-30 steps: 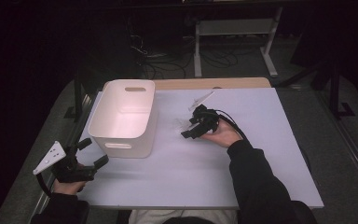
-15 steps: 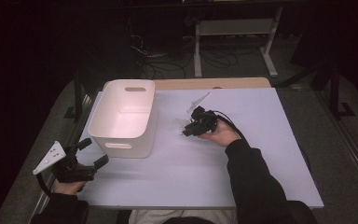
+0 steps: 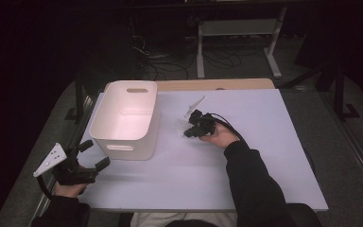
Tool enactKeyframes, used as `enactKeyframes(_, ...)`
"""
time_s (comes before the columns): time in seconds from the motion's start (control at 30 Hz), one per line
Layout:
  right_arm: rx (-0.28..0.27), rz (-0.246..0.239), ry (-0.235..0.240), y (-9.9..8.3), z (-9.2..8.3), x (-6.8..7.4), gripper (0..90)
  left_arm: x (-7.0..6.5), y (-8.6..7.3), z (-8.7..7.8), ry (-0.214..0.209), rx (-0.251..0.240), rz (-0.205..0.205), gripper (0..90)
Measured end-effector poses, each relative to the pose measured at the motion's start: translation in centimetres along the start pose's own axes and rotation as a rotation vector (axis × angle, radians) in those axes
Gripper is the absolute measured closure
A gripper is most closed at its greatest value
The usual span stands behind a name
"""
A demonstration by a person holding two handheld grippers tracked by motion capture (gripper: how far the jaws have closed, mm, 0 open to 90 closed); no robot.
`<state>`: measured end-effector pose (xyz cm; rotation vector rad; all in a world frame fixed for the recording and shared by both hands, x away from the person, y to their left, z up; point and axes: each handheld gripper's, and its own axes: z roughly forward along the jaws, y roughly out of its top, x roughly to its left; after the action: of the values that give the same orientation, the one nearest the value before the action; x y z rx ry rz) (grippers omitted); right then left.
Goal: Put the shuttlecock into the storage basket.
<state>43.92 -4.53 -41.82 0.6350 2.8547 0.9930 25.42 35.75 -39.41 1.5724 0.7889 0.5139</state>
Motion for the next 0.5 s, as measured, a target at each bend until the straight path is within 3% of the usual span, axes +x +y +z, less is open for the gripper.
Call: enactKeyframes(0.5, -0.007, -0.017, -0.037, 1.2, 0.9, -0.1, 89.2, 0.0, 0.0, 0.0, -0.001, -0.001, -0.002, 0.0)
